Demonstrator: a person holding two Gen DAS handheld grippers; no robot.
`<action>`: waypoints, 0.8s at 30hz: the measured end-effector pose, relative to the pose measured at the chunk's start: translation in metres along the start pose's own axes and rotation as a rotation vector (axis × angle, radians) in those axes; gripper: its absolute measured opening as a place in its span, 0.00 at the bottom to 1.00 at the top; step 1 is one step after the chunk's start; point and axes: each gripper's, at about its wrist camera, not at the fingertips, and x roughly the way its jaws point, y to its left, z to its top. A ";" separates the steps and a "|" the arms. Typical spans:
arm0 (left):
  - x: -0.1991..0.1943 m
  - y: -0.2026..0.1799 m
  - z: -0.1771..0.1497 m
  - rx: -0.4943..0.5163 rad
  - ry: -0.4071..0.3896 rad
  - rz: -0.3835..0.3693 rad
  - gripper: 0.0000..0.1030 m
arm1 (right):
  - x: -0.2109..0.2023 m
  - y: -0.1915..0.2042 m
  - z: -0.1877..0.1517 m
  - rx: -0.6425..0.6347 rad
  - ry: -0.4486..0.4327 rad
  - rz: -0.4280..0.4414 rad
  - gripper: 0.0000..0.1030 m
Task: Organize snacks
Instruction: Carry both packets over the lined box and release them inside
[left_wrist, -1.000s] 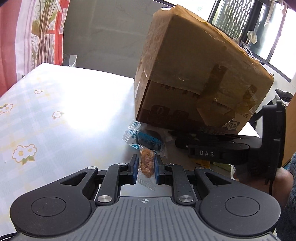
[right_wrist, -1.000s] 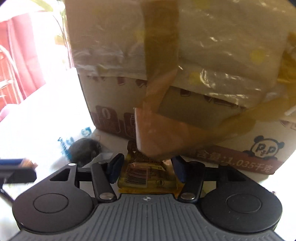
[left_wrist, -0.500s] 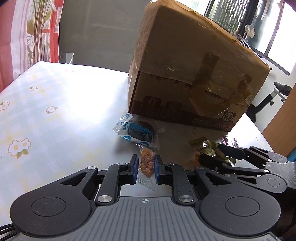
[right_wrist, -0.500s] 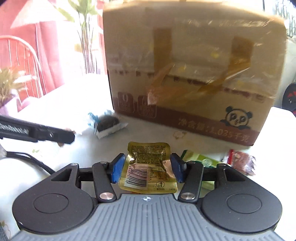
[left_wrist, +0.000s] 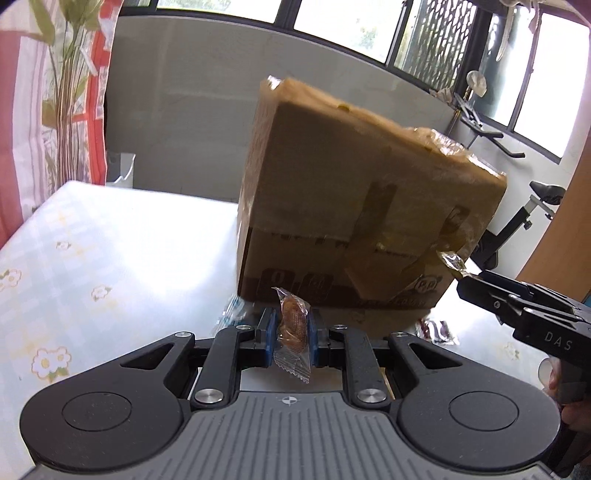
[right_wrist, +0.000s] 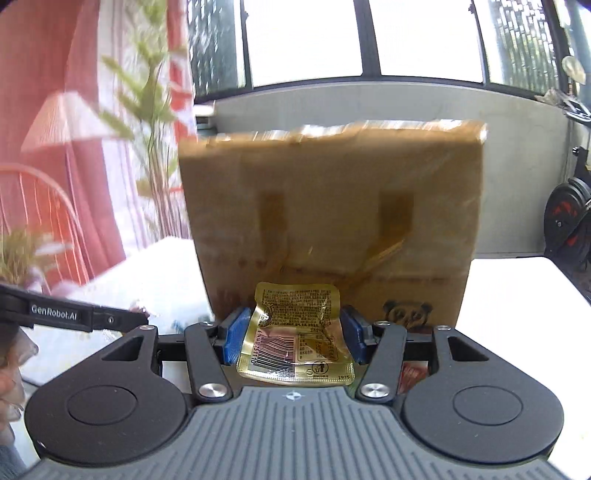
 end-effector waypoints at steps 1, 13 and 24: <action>-0.002 -0.005 0.008 0.013 -0.022 -0.008 0.19 | -0.005 -0.003 0.008 -0.001 -0.026 -0.007 0.54; 0.007 -0.059 0.122 0.153 -0.225 -0.090 0.19 | 0.007 -0.042 0.104 -0.007 -0.228 -0.048 0.54; 0.084 -0.101 0.166 0.266 -0.192 0.028 0.36 | 0.092 -0.065 0.128 0.050 -0.077 -0.186 0.57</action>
